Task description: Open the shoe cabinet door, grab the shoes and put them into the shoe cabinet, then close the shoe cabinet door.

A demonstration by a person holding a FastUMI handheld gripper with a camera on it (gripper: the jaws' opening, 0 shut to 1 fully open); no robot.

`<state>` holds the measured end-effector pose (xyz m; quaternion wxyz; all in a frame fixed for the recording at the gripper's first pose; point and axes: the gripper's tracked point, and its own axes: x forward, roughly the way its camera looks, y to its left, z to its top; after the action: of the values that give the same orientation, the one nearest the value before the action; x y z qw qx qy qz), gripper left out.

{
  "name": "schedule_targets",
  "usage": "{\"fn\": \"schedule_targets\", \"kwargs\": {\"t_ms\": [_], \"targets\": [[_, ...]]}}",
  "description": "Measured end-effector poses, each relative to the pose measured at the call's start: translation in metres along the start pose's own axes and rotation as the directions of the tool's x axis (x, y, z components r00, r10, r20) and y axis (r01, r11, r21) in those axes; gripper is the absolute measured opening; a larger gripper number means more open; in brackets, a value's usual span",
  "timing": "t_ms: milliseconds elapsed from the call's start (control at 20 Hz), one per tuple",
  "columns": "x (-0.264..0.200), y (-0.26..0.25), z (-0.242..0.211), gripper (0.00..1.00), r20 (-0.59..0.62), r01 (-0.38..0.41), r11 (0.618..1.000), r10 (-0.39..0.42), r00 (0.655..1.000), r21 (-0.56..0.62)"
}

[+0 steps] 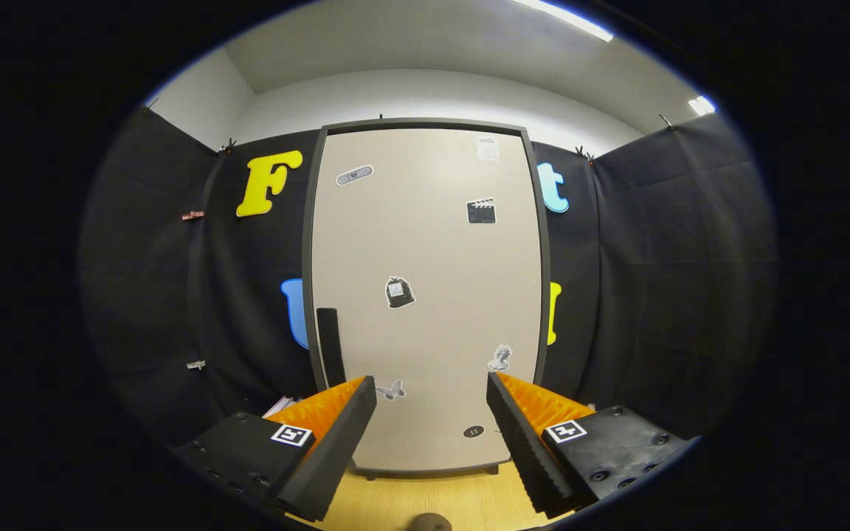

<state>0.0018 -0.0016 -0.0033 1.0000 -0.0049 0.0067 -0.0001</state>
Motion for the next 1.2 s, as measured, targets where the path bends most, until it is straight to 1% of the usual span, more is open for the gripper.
{"fn": "schedule_targets", "kwargs": {"t_ms": [250,450,700,950,1200], "targets": [[-0.003,-0.002,0.000,0.99,-0.001,0.012,1.000,-0.012,1.000,-0.006],[-0.003,0.005,0.001,0.98,0.003,0.005,1.000,-0.005,1.000,-0.003],[0.001,0.020,-0.009,0.98,-0.023,-0.006,1.000,0.006,1.000,-0.007],[0.016,0.054,-0.017,0.99,-0.032,-0.059,0.998,0.060,0.998,0.021],[0.049,0.099,-0.029,0.99,-0.044,-0.127,0.991,0.129,0.991,0.048]]}}
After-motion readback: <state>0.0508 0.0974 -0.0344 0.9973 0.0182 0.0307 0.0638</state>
